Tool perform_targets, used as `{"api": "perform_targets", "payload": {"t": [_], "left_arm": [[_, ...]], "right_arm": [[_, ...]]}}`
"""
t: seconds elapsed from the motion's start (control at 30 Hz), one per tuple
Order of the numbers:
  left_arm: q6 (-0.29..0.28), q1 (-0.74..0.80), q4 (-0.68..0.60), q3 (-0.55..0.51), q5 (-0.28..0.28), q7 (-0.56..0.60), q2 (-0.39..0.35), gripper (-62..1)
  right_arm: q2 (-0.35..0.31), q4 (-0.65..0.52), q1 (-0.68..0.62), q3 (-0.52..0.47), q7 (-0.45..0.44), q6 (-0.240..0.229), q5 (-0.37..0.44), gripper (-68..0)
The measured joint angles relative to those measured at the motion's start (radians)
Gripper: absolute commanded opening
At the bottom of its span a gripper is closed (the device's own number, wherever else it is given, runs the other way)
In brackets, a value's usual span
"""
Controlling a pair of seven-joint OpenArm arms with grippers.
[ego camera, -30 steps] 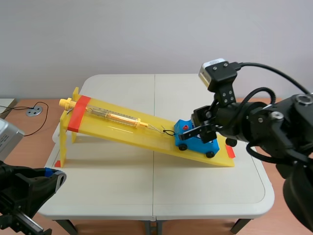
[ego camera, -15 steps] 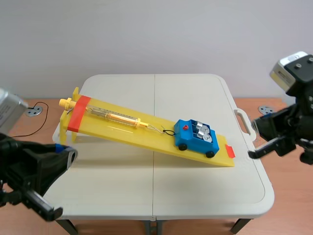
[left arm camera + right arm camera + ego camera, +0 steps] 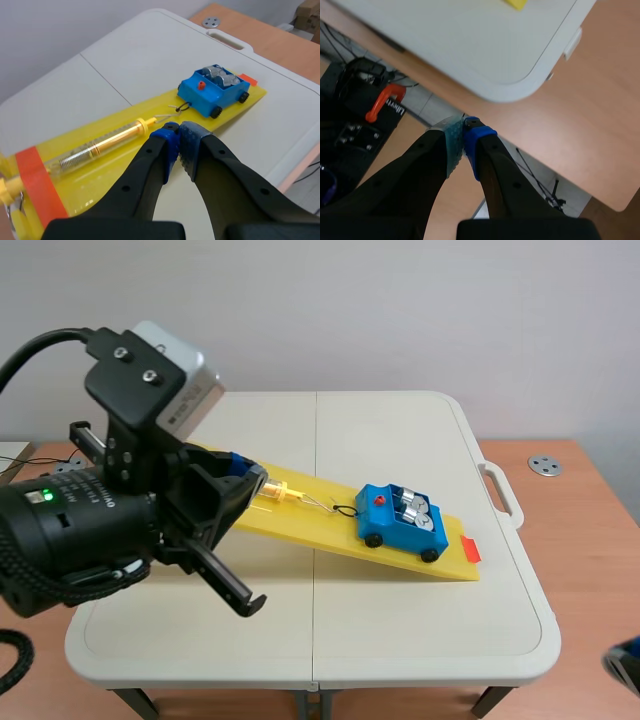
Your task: Place the four metal weights on the blue cart on the ramp.
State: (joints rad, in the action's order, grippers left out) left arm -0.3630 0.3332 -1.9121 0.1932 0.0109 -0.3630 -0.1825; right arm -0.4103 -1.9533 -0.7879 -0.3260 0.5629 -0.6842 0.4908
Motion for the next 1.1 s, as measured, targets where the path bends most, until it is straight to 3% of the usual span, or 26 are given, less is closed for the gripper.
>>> {"api": "perform_targets", "payload": {"t": [0.17,0.5,0.63,1.1], "left_arm": [[0.026,-0.102,0.128,0.017,0.061,0.000,0.048,-57.8],[0.103,-0.237,0.311,0.016,0.143,0.000,0.082,-58.0],[0.126,-0.253,0.355,0.016,0.146,0.000,0.083,-58.0],[0.128,-0.249,0.385,0.016,0.154,0.000,0.083,-58.0]], "right_arm": [[0.000,0.000,-0.102,-0.044,0.000,-0.058,0.000,-66.9],[0.039,0.000,-0.213,-0.092,-0.004,-0.056,0.000,-66.9],[0.042,0.000,-0.213,-0.092,-0.007,-0.056,0.000,-66.9],[0.042,0.000,-0.210,-0.092,-0.008,-0.056,0.000,-66.9]]}}
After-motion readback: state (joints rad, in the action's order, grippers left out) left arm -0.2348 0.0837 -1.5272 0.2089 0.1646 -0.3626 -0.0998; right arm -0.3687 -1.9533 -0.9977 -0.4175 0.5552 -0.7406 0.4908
